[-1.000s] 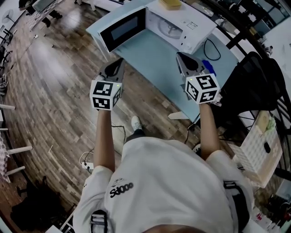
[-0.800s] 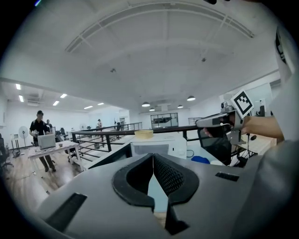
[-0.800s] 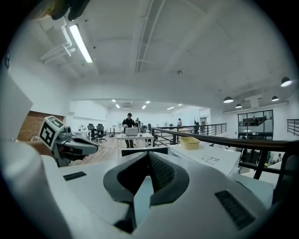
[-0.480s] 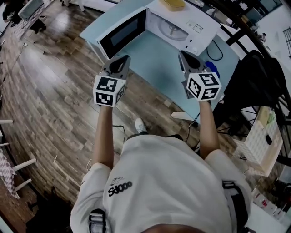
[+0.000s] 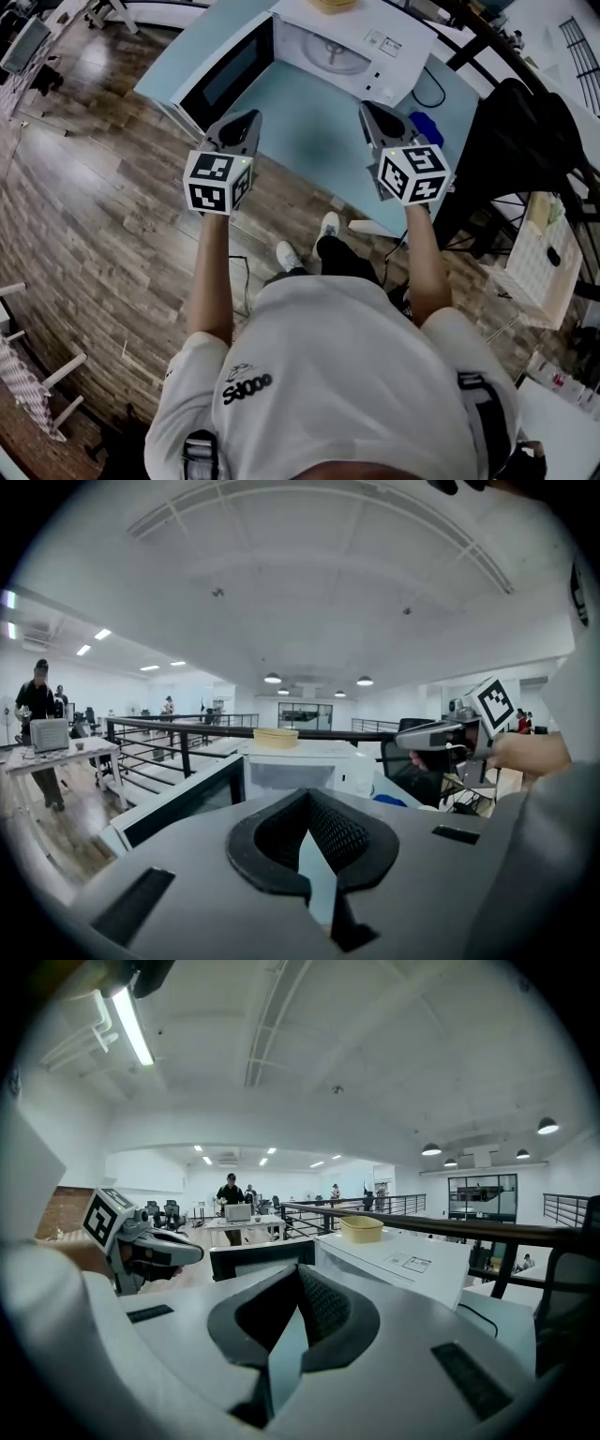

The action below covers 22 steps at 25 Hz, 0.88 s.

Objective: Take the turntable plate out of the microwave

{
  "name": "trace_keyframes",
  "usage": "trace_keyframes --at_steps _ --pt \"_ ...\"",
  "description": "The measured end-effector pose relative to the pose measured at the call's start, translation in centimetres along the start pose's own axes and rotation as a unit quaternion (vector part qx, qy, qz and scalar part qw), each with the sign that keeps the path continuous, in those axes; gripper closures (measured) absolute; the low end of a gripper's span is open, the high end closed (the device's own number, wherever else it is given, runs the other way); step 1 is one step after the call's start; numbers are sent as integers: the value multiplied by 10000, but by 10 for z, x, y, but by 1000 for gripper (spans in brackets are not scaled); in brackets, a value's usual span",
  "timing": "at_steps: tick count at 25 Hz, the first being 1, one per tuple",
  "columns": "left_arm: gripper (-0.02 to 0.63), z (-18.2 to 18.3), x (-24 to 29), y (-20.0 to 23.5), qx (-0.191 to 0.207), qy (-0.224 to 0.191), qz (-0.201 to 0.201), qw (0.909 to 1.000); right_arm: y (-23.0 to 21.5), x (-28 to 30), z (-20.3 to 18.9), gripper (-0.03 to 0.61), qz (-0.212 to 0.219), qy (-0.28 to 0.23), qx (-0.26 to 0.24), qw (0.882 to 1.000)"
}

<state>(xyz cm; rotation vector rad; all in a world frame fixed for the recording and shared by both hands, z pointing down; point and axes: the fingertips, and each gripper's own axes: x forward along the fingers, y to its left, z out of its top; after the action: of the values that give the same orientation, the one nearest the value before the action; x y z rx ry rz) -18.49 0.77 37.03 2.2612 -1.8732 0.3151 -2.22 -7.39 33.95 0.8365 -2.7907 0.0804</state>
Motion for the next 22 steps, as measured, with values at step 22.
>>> trace_keyframes --at_steps 22 --pt "597 15 196 -6 -9 324 -360 9988 -87 117 -44 572 674 650 -62 9956"
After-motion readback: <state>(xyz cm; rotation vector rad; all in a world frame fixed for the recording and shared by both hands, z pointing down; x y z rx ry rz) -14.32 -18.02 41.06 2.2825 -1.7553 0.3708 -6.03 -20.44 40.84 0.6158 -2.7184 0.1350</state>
